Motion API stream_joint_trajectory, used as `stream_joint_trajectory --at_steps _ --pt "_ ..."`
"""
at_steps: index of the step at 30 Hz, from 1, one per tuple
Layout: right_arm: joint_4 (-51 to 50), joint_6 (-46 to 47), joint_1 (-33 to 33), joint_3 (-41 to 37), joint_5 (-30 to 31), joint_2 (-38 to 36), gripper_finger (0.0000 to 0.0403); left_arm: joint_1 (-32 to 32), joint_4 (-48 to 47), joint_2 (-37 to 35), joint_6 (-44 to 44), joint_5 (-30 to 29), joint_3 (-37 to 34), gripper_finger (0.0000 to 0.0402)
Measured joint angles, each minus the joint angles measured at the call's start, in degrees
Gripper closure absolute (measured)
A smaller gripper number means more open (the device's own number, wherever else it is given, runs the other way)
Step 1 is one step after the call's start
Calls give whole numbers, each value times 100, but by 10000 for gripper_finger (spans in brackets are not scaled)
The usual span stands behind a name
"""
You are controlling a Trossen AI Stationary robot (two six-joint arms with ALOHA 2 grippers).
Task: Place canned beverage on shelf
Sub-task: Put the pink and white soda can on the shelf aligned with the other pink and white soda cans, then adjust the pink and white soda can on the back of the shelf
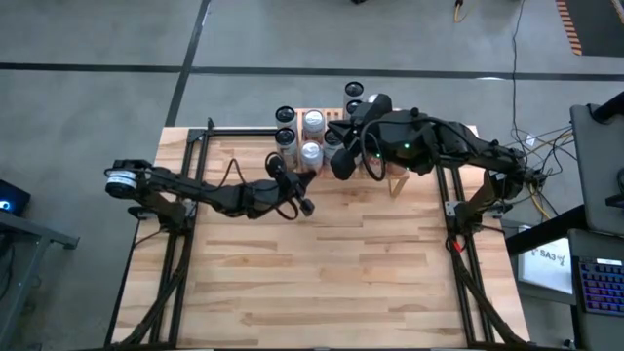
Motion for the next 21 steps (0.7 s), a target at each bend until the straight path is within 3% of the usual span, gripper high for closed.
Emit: stream_joint_trajectory --at_steps 21 --pt "-46 244 -142 -2 -33 -4 390 -74 21 -225 34 41 0 401"
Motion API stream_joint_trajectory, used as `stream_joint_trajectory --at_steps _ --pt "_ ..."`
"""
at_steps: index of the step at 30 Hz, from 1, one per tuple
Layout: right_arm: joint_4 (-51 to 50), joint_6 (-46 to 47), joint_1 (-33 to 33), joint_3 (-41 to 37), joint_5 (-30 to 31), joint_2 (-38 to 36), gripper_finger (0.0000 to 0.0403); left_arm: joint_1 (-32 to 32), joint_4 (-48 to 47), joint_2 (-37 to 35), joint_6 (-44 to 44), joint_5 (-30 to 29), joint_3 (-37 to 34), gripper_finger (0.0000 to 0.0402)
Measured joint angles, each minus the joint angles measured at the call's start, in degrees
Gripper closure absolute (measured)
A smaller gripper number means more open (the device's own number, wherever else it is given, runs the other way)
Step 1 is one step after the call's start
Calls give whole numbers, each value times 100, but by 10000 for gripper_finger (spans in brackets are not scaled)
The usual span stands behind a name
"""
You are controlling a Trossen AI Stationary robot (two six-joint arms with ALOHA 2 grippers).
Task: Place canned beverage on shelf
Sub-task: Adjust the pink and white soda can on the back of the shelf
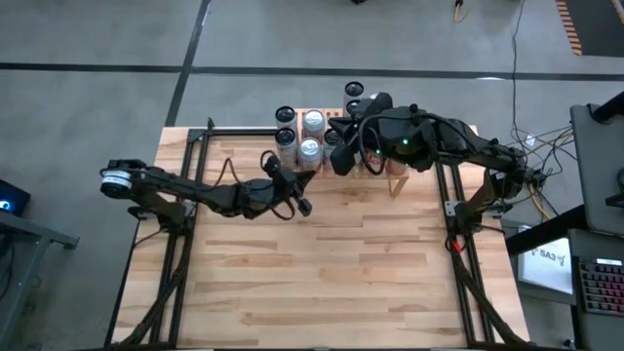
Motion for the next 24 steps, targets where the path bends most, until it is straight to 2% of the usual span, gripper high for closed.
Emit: stream_joint_trajectory --at_steps 7,12,19,24 --pt "74 338 -356 144 -624 11 391 -497 -321 -831 364 3 2 401" --pt "201 421 -679 162 -769 120 391 -749 -583 -1668 554 8 2 401" --pt "348 408 -1094 342 -1211 475 391 -804 -698 -2708 622 -10 4 401" --pt "191 345 -1286 446 -1330 651 391 -757 -742 -3097 861 -392 42 402"
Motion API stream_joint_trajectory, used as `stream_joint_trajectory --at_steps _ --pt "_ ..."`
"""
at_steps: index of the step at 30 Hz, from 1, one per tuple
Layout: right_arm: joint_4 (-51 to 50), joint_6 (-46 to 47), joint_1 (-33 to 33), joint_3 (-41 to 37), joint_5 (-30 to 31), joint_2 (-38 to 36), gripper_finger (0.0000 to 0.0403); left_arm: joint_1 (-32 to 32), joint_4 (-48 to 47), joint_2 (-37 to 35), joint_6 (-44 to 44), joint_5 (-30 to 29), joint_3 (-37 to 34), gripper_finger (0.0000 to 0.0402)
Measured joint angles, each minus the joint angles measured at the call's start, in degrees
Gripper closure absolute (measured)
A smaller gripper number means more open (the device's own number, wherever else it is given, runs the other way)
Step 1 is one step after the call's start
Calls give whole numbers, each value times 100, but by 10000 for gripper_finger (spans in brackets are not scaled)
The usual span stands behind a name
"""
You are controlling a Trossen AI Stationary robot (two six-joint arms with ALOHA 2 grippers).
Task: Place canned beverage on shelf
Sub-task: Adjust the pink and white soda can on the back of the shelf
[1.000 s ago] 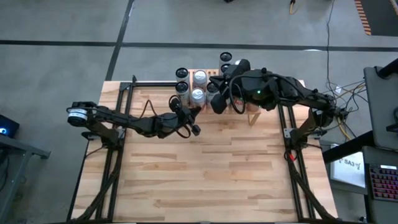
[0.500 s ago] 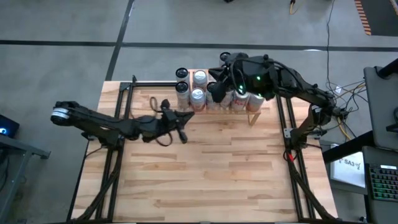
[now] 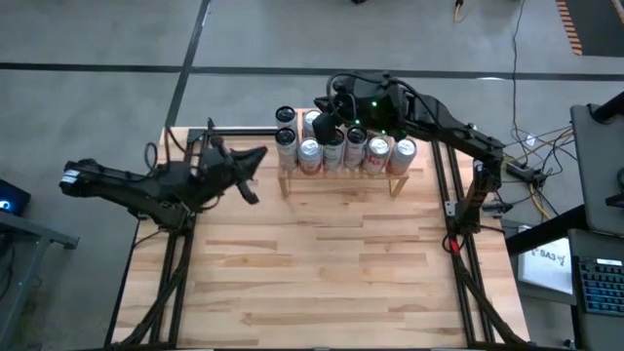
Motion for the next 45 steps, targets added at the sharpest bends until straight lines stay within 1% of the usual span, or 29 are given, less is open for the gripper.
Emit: stream_joint_trajectory --at_steps 3,5,9,13,15,18,20,21,24,28,30,32,38,45 --pt "-66 -22 -137 17 -47 -27 391 68 -195 -91 20 -82 211 402" --pt "-84 -103 -256 18 -42 -57 391 122 -525 -101 2 -96 453 402" --pt "-177 -282 -522 18 -43 -126 391 385 -1561 124 -23 -94 1204 402" --pt "-506 -395 -810 20 -42 -211 390 912 -2934 545 17 -33 2118 402" --pt "-717 -507 -956 20 -41 -241 390 1258 -3668 817 18 344 2621 402" --pt "-944 -709 -1146 20 -38 -273 390 1789 -4414 1302 33 1355 3388 402" --pt "-1038 -853 -1254 20 -41 -295 390 2086 -4806 1655 103 1854 3877 402" --pt "-1075 -939 -1313 20 -41 -306 390 2208 -5021 1818 175 2051 4105 402" --pt "-1202 -1058 -1461 20 -41 -340 390 2493 -5667 2285 581 2397 4738 402" --pt "-1316 -994 -1609 20 -38 -400 390 2746 -6457 2708 1268 3036 5205 402" --pt "-1315 -1019 -1627 20 -38 -442 390 2862 -6588 2864 1349 3280 5302 402" --pt "-1308 -1076 -1640 20 -42 -476 390 2987 -6525 3000 1227 3374 5388 402" --pt "-1301 -1285 -1781 20 -40 -485 390 3239 -5902 3410 1069 3359 5597 402" --pt "-1286 -1353 -1975 20 -38 -483 390 3359 -6356 3955 1273 3357 6028 402"
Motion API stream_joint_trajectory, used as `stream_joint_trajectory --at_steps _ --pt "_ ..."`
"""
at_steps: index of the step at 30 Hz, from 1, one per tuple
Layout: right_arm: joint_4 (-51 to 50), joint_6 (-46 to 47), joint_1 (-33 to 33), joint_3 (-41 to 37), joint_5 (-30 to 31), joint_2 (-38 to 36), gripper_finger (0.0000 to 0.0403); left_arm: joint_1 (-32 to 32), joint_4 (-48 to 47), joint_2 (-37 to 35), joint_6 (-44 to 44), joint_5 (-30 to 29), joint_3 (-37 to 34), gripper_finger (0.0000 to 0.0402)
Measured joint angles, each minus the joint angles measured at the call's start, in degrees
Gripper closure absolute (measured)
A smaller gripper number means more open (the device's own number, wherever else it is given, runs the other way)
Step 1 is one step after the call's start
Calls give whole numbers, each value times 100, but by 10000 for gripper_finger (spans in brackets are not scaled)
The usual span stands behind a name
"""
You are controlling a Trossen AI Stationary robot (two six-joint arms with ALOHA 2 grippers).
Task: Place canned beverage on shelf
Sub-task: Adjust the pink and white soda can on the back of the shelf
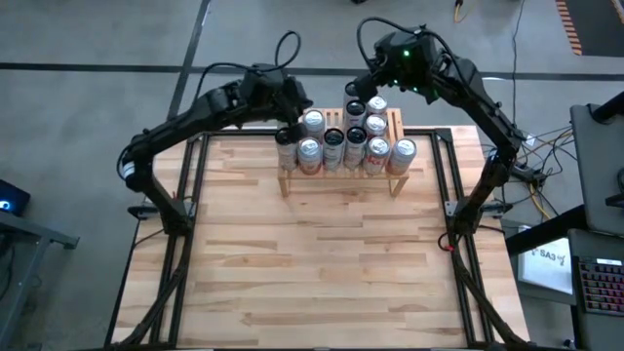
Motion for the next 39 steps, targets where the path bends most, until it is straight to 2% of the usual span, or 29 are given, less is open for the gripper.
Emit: stream_joint_trajectory --at_steps 9,16,18,23,26,28,32,35,39 --pt "0 -87 -11 -2 -2 2 390 -9 -245 350 -30 -6 159 402" --pt "112 -85 -74 -2 -39 13 390 -77 -1056 391 -591 -11 473 402" --pt "251 -70 -145 -2 -483 13 390 -97 -1363 386 -664 -145 676 402" --pt "1162 276 -362 -2 -2165 188 390 -86 -1726 361 -238 -523 1284 402" --pt "1697 486 -380 -2 -2944 439 390 21 -1807 336 138 -853 1535 402" --pt "1790 611 -371 -6 -3350 589 390 136 -1875 310 284 -875 1687 402" --pt "1589 852 -332 -13 -3748 818 390 357 -2052 85 265 -783 1913 402" --pt "1486 1012 -234 -11 -4151 955 391 490 -2119 -193 277 -401 1866 402" --pt "1281 1232 31 -13 -3807 1025 391 584 -2013 -680 333 334 1515 402"
